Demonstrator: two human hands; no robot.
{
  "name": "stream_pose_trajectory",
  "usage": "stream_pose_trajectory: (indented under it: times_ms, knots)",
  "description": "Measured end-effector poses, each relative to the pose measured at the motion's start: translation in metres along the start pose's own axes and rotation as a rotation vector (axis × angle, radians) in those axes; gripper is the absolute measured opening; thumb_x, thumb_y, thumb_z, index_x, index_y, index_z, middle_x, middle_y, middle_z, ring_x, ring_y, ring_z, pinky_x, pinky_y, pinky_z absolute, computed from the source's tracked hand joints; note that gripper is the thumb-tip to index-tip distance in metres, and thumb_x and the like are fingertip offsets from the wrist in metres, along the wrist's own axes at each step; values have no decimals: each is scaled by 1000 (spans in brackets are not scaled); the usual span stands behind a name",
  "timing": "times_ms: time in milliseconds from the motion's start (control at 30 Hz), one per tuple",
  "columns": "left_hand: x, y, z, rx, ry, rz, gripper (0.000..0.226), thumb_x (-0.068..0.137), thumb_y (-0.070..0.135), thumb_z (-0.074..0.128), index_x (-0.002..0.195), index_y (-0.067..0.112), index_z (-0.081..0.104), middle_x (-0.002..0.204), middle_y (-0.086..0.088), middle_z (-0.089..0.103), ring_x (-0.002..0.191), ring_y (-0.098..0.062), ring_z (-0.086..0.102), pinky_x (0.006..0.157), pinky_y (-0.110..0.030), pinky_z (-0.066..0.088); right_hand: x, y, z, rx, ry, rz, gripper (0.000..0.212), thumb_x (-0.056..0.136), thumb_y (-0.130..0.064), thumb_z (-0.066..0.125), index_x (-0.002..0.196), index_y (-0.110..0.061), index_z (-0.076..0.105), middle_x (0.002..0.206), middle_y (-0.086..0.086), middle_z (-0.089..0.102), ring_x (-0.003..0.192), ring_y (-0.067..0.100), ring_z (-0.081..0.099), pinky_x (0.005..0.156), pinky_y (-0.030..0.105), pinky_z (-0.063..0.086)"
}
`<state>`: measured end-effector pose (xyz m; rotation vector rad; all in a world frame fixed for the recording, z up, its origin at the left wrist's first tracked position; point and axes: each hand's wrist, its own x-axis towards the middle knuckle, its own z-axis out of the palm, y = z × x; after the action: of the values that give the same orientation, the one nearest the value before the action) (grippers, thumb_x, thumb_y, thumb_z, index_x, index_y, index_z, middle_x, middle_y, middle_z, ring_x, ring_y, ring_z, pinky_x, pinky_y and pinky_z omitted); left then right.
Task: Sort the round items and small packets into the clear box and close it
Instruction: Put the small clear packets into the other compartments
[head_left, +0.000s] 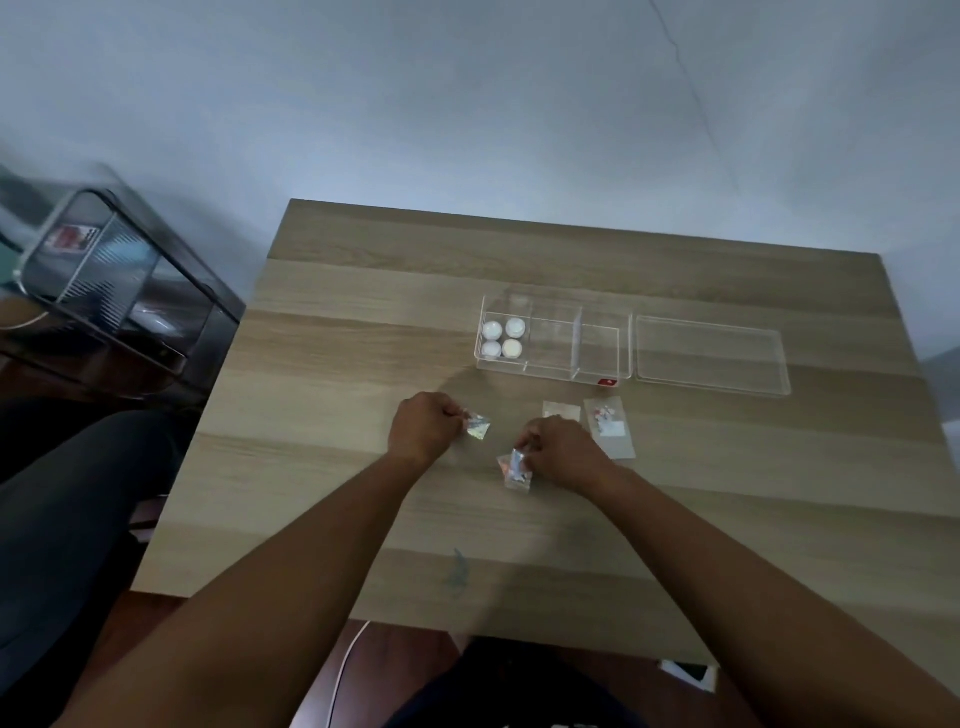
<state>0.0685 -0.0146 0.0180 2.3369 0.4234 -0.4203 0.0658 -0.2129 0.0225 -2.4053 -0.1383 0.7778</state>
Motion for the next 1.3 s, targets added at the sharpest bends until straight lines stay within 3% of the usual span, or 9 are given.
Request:
stream_pose_trajectory:
  times_ms: [167, 300, 500, 800, 1033, 1133, 1233, 1300]
  knots:
    - [-2, 0, 1, -10, 10, -9, 15, 77, 18, 72, 91, 16, 78, 96, -9, 77, 94, -24, 69, 82, -31, 52, -4, 4, 12, -211, 63, -67, 18, 82, -12, 60, 99, -16, 65, 106, 10, 67, 99, 28, 63, 81, 36, 50]
    - [-2, 0, 2, -7, 14, -20, 14, 79, 20, 72, 91, 16, 77, 97, -8, 77, 95, -24, 68, 82, -31, 52, -3, 7, 13, -314, 57, -90, 15, 84, -13, 59, 97, -9, 66, 106, 14, 57, 94, 34, 61, 78, 40, 51]
    - [-2, 2, 1, 16, -6, -15, 14, 78, 19, 71, 91, 17, 76, 97, -8, 76, 95, -25, 68, 81, -31, 51, -3, 7, 13, -273, 90, -118, 22, 84, -12, 59, 104, -19, 56, 106, 9, 53, 87, 32, 61, 68, 34, 44]
    - [1, 1, 1, 20, -27, -15, 14, 77, 20, 72, 90, 16, 76, 95, -7, 77, 94, -24, 68, 79, -30, 50, 1, 2, 4, -325, 37, -157, 9, 84, -14, 59, 92, -17, 62, 103, 8, 49, 83, 31, 60, 71, 39, 52]
    - [6, 5, -5, 18, -74, -29, 10, 78, 21, 72, 86, 18, 77, 91, -5, 77, 90, -22, 69, 72, -24, 46, -3, 2, -7, 38, 117, -58, 15, 77, -11, 64, 74, -23, 56, 75, -6, 59, 73, 13, 55, 63, 25, 39]
    - [8, 9, -8, 15, -102, -7, 5, 79, 20, 70, 76, 19, 73, 82, -6, 75, 85, -28, 71, 74, -30, 54, 1, 6, -17, 274, 187, 61, 16, 73, -6, 70, 87, -13, 68, 80, -1, 63, 70, 11, 57, 65, 24, 45]
    - [10, 20, -17, -13, -123, 59, 9, 82, 19, 69, 86, 16, 77, 80, -3, 74, 83, -24, 71, 79, -41, 59, 4, 11, -34, 549, 185, 165, 27, 75, 1, 73, 102, 0, 69, 85, 12, 69, 70, 19, 65, 71, 33, 56]
    - [14, 34, -25, -17, -118, 117, 13, 85, 20, 67, 93, 16, 77, 81, -5, 75, 78, -19, 70, 79, -40, 60, 6, 14, -48, 618, 215, 168, 25, 76, 0, 73, 101, 2, 69, 85, 13, 70, 72, 19, 66, 68, 26, 56]
